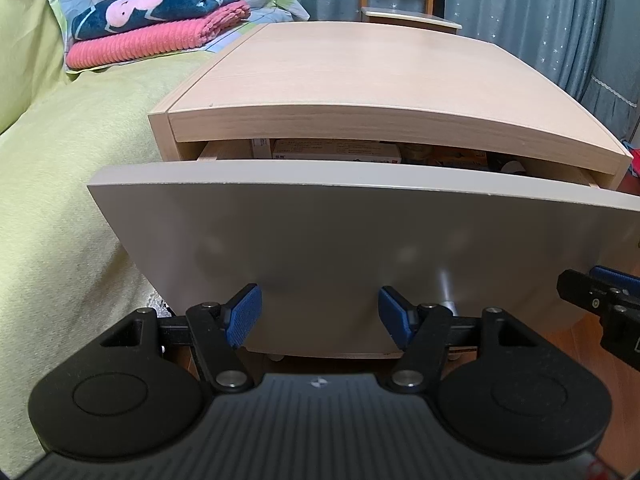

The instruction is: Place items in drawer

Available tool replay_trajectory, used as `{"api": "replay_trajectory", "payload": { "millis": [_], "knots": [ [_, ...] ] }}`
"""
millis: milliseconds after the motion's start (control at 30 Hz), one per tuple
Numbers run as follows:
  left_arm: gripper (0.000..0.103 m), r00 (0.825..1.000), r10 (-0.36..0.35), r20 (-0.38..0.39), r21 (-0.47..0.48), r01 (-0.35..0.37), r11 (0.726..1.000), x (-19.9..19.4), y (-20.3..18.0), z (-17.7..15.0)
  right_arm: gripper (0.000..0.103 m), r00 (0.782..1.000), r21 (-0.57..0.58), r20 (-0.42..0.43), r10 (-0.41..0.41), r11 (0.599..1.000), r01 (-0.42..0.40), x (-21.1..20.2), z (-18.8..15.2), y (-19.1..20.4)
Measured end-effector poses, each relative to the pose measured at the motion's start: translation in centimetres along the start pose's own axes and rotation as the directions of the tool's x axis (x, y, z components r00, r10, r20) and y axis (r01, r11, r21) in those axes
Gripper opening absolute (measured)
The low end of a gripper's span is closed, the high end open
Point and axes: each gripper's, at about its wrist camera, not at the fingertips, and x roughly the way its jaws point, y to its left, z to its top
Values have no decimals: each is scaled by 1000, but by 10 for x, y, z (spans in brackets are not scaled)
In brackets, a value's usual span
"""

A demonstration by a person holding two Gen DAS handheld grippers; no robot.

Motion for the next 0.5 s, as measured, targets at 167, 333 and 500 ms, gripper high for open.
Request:
{"api": "replay_trajectory", "payload": {
  "millis": [167, 333, 500],
  "knots": [
    [67, 1000, 0, 0, -4, 0, 1000, 2, 0, 2, 30, 1000, 2, 2, -4, 1000, 4, 3, 1, -1],
    [67, 1000, -3, 2, -8, 3, 1000, 5, 1, 4, 30, 1000, 1, 4, -7, 1000, 7, 5, 2, 0],
    [67, 1000, -3, 2, -11, 3, 1000, 8, 1, 7, 31, 1000, 1, 6, -10, 1000, 10, 8, 3, 0]
  ]
}}
